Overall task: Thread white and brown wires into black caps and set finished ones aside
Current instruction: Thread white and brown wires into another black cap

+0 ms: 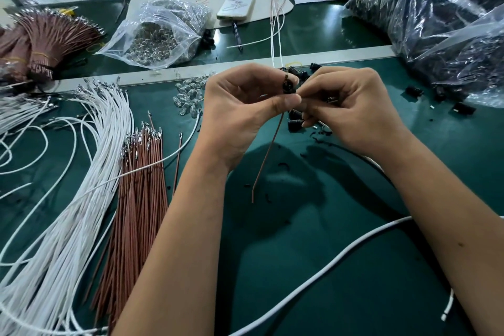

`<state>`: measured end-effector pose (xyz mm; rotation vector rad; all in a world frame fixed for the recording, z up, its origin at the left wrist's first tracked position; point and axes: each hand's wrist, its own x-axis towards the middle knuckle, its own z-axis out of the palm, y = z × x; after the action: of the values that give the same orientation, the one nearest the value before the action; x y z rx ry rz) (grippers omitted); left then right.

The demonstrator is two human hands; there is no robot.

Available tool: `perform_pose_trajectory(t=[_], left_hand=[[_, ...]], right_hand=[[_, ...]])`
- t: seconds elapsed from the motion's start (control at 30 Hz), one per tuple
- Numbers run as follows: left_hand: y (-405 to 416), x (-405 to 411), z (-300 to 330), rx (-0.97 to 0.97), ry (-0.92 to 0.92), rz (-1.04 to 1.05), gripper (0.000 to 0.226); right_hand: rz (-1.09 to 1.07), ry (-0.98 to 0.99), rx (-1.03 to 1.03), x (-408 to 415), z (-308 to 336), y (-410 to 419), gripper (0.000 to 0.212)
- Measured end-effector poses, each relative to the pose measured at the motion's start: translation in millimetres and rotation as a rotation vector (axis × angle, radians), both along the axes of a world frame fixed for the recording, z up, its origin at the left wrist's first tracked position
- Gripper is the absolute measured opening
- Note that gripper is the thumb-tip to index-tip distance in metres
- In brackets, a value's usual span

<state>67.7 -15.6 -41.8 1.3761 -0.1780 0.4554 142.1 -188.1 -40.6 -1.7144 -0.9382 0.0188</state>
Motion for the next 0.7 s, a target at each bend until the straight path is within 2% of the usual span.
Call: perform_pose_trajectory(t=[0.6, 0.7], left_hand=[[-1.1, -0.7, 1.4, -0.026, -0.041, -0.005, 0.029], [-4.0, -0.2, 3.3, -0.077, -0.044, 0.022, 0.028]], right_hand=[[-0.002, -0.052, -0.025, 2.7, -4.0, -0.2, 0.009], [-0.013, -0.036, -0.041, 3.4, -5.1, -0.4, 0.007]])
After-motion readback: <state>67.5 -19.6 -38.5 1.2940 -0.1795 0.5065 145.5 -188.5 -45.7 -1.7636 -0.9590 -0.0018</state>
